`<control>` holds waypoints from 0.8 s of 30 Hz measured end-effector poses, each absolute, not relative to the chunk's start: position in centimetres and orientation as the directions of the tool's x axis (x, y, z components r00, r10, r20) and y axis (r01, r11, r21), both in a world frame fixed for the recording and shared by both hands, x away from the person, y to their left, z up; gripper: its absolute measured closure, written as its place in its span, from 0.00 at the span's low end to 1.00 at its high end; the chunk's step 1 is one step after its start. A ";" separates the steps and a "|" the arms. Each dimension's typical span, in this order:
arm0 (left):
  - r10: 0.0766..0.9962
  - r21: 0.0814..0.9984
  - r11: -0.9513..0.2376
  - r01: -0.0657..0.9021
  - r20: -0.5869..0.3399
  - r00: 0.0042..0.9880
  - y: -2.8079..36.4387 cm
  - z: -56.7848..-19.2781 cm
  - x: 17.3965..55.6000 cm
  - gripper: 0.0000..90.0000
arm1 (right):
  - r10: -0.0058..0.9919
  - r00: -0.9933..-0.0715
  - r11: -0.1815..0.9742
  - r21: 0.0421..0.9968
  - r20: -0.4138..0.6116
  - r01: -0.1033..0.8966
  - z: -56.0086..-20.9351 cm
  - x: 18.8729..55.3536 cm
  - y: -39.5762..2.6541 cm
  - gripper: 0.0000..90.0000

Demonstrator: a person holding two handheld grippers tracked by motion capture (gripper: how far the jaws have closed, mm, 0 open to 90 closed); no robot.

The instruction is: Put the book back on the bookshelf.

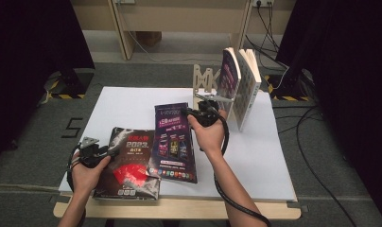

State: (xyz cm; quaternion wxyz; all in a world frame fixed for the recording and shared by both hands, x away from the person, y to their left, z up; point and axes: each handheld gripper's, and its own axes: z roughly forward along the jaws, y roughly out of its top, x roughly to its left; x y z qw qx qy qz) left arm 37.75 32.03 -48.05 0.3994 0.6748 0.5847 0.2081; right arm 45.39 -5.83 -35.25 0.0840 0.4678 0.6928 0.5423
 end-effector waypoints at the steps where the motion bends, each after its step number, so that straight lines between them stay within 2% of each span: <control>1: 0.955 0.782 0.002 0.623 -0.186 0.230 32.0 -48.1 37.7 0.48 | 0.740 -0.547 -0.031 0.833 0.390 0.552 -35.1 45.3 -5.9 0.94; 24: 0.956 0.784 0.005 0.620 -0.186 0.228 32.1 -48.0 37.7 0.48 | 0.771 -0.539 -0.077 0.891 0.338 0.448 -33.7 44.2 -7.9 0.94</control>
